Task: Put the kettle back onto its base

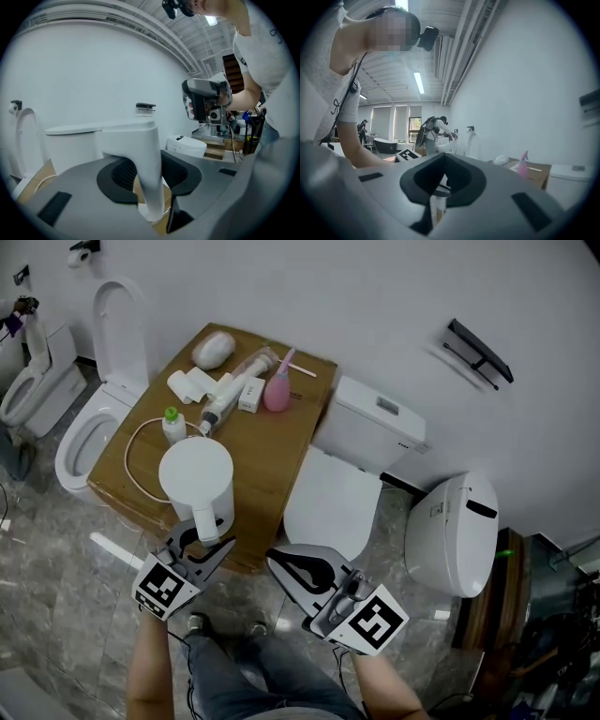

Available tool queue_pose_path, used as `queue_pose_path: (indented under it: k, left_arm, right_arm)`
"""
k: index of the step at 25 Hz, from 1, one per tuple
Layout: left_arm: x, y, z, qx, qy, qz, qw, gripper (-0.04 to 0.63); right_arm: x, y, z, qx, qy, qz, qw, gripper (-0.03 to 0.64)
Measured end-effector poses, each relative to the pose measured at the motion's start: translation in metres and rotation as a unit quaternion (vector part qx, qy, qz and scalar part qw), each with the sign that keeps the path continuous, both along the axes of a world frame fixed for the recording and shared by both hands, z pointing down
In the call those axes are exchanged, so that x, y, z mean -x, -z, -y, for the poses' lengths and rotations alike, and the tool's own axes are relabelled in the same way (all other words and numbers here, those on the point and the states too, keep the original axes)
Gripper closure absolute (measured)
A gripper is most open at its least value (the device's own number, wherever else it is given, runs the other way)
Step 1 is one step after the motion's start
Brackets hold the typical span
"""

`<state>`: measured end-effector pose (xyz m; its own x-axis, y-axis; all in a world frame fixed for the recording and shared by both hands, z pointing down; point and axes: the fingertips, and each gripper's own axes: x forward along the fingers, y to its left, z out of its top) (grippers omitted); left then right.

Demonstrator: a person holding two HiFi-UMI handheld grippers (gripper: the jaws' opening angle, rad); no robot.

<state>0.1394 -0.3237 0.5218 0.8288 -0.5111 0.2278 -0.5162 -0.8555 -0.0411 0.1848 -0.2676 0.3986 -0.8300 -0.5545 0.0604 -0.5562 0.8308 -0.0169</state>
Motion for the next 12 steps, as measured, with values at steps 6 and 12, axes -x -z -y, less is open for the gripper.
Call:
queue_pose_path:
  k: [6,12]
  left_arm:
    - [0.022,-0.004,-0.004,0.013,0.023,0.037,0.999,0.454]
    - [0.047,0.001,-0.013,0.022,0.034,0.018,0.999,0.439]
  right_arm:
    - [0.008,0.008,-0.005,0.012,0.004,-0.005,1.0,0.609]
    - [0.012,0.023,-0.011,0.003,0.001,-0.004,1.0,0.609]
